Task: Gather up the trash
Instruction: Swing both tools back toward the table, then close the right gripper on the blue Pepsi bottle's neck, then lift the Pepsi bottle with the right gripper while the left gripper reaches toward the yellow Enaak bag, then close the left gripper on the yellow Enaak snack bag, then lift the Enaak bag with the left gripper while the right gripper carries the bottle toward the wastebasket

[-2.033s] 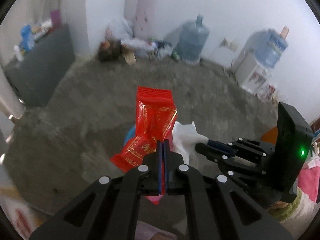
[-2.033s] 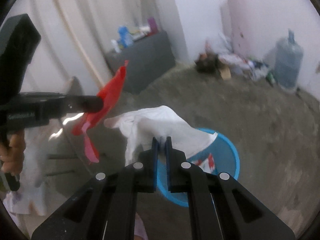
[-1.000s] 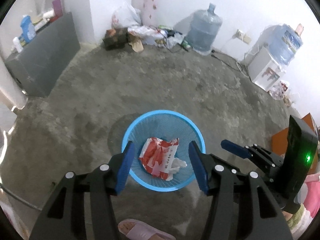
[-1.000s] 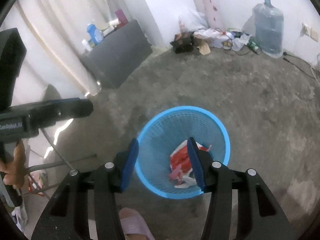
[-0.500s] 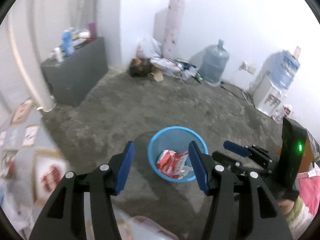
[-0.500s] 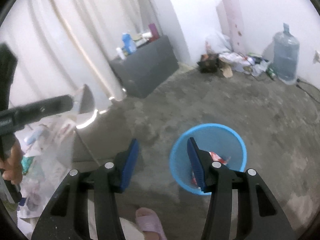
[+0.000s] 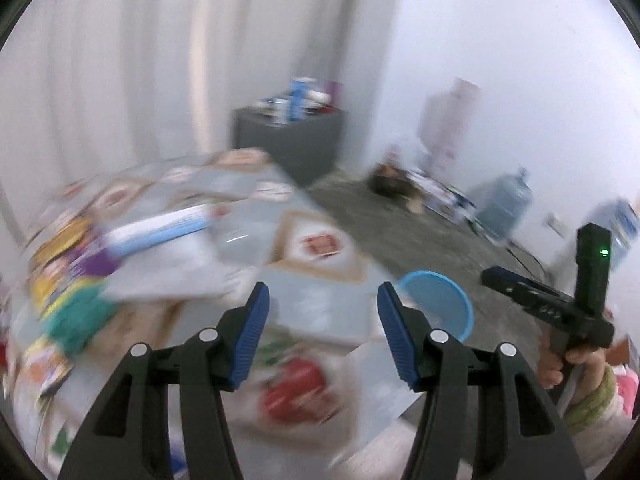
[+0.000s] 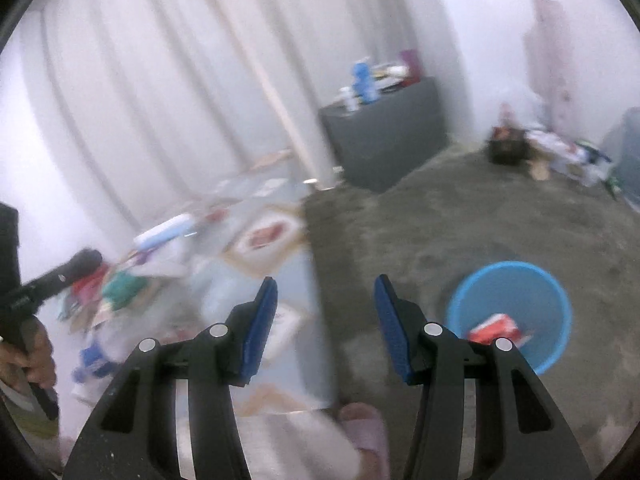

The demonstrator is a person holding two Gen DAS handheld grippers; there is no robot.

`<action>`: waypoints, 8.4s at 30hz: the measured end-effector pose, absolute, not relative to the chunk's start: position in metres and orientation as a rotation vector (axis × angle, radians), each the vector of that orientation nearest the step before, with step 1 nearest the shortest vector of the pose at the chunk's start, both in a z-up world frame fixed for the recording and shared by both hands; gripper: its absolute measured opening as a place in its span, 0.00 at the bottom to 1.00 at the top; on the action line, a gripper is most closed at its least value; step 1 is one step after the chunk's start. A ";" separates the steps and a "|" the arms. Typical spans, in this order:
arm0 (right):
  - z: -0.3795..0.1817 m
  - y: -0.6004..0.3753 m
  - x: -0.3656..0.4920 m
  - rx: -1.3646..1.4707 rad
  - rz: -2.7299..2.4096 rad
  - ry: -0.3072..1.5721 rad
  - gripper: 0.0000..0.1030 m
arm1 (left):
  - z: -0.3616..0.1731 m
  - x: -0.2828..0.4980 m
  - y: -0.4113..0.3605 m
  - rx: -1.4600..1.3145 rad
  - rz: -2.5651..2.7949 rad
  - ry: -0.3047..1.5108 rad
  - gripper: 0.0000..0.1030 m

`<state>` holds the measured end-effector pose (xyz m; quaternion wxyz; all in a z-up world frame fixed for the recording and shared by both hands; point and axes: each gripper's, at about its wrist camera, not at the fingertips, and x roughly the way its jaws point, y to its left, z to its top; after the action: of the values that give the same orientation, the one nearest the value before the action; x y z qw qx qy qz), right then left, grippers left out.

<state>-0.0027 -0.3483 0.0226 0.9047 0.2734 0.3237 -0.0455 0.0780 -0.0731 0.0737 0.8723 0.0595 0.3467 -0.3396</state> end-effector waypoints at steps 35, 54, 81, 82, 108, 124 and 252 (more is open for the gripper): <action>-0.003 -0.081 0.111 0.356 0.495 1.083 0.12 | -0.016 0.055 0.108 -0.094 -0.486 0.897 0.12; -0.004 -0.123 0.091 0.405 0.439 1.065 0.08 | -0.019 0.060 0.073 -0.118 -0.565 0.921 0.12; 0.025 -0.134 0.080 0.142 0.222 0.943 0.47 | -0.017 0.068 0.085 -0.113 -0.504 0.884 0.14; 0.027 -0.132 0.081 0.150 0.227 0.939 0.47 | -0.017 0.068 0.089 -0.119 -0.497 0.882 0.14; 0.016 -0.100 0.120 0.492 0.448 1.044 0.53 | -0.039 0.066 0.080 -0.144 -0.542 0.937 0.14; 0.020 -0.106 0.122 0.407 0.405 1.007 0.50 | -0.035 0.080 0.093 -0.112 -0.479 0.908 0.14; 0.025 -0.183 0.069 0.448 0.203 0.984 0.50 | -0.020 0.050 0.060 -0.200 -0.807 1.020 0.62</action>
<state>0.0695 -0.1829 0.0249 0.8524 0.2129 0.4676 0.0966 0.0505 0.0600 -0.0197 0.7913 -0.0931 0.4738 -0.3750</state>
